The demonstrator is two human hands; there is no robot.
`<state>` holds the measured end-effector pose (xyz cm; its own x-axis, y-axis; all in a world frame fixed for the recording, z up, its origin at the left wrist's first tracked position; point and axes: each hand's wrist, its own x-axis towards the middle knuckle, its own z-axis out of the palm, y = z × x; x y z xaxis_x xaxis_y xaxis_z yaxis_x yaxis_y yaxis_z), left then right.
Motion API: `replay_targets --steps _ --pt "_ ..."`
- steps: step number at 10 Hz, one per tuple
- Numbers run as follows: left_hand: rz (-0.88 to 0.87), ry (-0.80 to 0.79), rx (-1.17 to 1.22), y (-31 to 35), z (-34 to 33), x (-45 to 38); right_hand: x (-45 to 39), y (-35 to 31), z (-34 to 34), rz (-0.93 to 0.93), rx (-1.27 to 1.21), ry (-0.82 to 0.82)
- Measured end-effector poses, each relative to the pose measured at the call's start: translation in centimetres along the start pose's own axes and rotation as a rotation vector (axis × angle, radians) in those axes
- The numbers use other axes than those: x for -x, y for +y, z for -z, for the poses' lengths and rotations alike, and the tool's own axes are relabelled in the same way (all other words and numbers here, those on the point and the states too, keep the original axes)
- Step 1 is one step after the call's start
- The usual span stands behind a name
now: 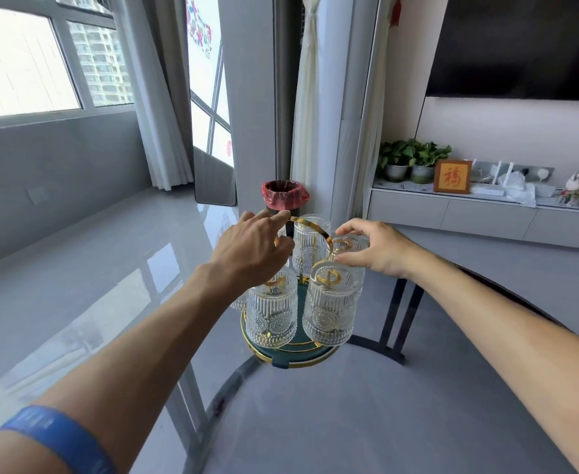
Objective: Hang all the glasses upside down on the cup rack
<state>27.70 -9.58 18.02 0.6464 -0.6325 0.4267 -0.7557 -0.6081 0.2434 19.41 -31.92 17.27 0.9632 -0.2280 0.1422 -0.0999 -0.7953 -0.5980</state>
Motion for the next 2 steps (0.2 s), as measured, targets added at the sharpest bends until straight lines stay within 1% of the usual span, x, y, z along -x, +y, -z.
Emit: replay_targets --steps 1,2 --pt "0.009 -0.017 0.029 0.2 0.2 -0.2 0.8 0.1 0.0 0.001 0.033 -0.016" --pt "0.084 -0.004 0.11 0.8 1.2 1.2 3.5 0.2 0.6 -0.066 0.018 0.134"
